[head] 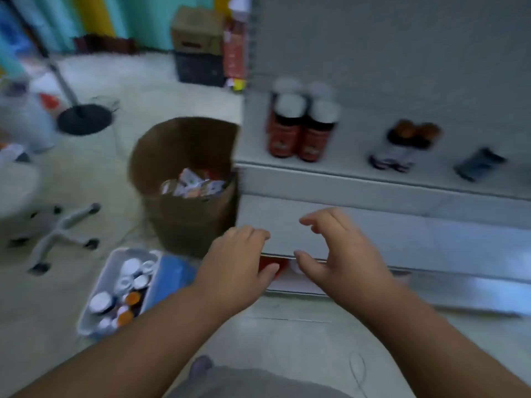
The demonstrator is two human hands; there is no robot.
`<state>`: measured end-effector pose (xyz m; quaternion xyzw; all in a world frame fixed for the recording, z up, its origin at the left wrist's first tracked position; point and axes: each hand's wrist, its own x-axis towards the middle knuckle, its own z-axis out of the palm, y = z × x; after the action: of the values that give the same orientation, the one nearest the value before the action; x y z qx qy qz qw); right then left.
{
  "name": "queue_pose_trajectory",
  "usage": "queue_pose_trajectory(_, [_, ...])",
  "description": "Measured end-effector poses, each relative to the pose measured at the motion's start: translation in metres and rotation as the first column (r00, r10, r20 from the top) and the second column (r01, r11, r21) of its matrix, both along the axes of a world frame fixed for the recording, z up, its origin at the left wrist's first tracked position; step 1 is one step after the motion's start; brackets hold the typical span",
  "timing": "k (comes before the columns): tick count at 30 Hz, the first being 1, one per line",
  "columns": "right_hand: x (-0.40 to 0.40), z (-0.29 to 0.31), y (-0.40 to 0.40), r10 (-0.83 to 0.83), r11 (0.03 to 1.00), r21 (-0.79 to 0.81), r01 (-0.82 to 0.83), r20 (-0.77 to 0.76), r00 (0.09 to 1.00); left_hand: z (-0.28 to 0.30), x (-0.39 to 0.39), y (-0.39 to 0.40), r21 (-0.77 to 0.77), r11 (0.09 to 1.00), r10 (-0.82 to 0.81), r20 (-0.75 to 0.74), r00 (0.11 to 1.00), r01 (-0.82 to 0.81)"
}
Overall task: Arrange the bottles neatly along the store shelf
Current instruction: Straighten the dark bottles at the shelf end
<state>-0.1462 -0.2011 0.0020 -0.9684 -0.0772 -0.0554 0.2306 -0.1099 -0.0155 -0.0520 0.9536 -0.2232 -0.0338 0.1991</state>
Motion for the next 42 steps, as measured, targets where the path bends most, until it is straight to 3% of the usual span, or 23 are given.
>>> queue_pose_trajectory(7, [-0.116, 0.024, -0.201, -0.448, 0.894, 0.027, 0.448, 0.081, 0.89, 0.022, -0.039, -0.228, -0.066, 0.935, -0.345, 0.062, 0.937, 0.349])
queue_pose_trajectory(15, [-0.197, 0.044, -0.382, -0.707, 0.706, 0.036, 0.707, 0.071, 0.703, 0.034, -0.081, -0.441, -0.107, 0.779, -0.612, 0.077, 0.787, 0.617])
queue_pose_trajectory(21, [-0.199, 0.042, -0.502, -0.834, 0.55, 0.08, 0.831, 0.087, 0.544, 0.02, -0.069, -0.579, -0.065, 0.659, -0.745, 0.073, 0.663, 0.749])
queue_pose_trajectory(27, [-0.22, 0.073, -0.613, -0.924, 0.372, 0.061, 0.926, 0.115, 0.363, 0.054, -0.071, -0.737, -0.087, 0.508, -0.851, 0.102, 0.515, 0.857])
queue_pose_trajectory(32, [-0.252, 0.066, -0.697, -0.963, 0.252, 0.09, 0.963, 0.118, 0.241, 0.06, -0.1, -0.851, -0.052, 0.406, -0.904, 0.121, 0.409, 0.912])
queue_pose_trajectory(37, [-0.297, 0.044, -0.804, -0.973, 0.22, 0.12, 0.968, 0.101, 0.209, 0.041, -0.141, -0.969, -0.05, 0.371, -0.922, 0.098, 0.375, 0.927])
queue_pose_trajectory(42, [-0.327, 0.058, -0.93, -0.962, 0.269, 0.124, 0.955, 0.085, 0.26, 0.05, -0.173, -1.082, -0.058, 0.429, -0.896, 0.099, 0.433, 0.901])
